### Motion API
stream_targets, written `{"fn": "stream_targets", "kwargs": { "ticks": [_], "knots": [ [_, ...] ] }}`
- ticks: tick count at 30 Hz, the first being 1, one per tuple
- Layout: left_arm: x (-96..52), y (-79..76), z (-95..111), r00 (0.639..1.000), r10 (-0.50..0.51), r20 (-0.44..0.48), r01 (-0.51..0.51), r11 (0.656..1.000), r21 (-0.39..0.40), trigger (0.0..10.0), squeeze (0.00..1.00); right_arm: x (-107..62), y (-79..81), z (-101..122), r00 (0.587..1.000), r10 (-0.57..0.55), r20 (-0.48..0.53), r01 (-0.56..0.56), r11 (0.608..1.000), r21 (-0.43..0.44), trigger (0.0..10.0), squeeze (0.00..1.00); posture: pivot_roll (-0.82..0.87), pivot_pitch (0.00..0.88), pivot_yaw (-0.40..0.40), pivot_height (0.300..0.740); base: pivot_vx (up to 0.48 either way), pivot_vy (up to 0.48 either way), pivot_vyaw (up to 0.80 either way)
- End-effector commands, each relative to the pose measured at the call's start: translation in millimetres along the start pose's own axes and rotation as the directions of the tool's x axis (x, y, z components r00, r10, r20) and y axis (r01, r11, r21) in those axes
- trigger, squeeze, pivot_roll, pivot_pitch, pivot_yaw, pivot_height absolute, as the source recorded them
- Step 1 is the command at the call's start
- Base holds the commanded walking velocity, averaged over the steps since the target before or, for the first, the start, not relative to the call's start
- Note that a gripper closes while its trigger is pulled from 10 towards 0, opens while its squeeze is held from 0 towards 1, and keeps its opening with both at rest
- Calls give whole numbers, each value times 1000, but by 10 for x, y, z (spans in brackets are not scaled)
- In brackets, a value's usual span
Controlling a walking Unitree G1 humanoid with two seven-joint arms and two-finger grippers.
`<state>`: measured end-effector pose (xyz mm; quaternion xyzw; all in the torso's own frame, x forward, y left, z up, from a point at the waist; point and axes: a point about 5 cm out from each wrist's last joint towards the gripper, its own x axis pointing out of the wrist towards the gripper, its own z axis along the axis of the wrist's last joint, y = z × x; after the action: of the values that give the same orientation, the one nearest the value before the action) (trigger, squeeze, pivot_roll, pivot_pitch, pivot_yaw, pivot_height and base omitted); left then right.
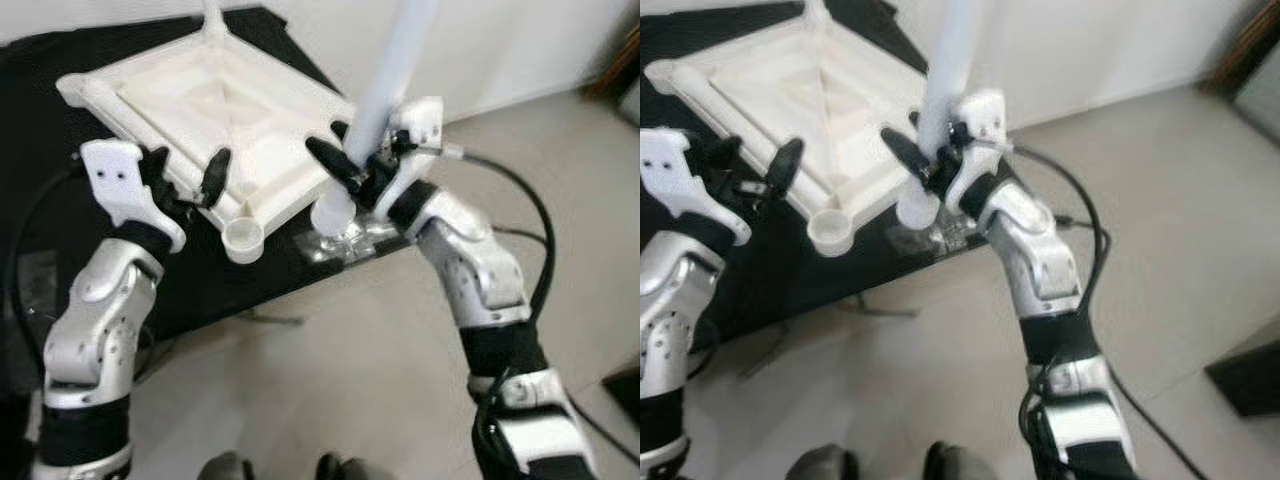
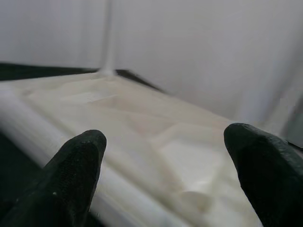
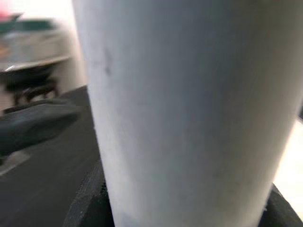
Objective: Building children table
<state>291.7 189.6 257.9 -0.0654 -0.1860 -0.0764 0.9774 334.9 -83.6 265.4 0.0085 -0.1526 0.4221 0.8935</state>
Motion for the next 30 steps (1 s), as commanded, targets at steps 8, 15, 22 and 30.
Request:
{"fn": "stream_targets", "kwargs": {
  "ticks": [8,15,22,30],
  "knots": [
    [-17,25,-51,1000,16,-12,-16,1000,-10,10000,0,-24,157,44,991,133,14,-132,991,-34,10000,0,12,218,-93,740,229,0,198],
    [-56,48,-129,997,4,-78,-6,1000,-24,10000,0,-143,213,19,961,273,-41,-274,961,-42,10000,0,16,214,-88,740,0,137,0],
    [-135,175,-123,996,29,-80,-25,999,45,10000,0,-210,136,39,955,292,-58,-294,955,-33,10000,0,25,221,-86,740,0,374,0],
    [-281,164,-314,986,1,-168,17,994,106,10000,0,-212,-105,67,980,188,-67,-191,981,-39,10000,0,31,235,-84,740,0,0,0]
  ]
}}
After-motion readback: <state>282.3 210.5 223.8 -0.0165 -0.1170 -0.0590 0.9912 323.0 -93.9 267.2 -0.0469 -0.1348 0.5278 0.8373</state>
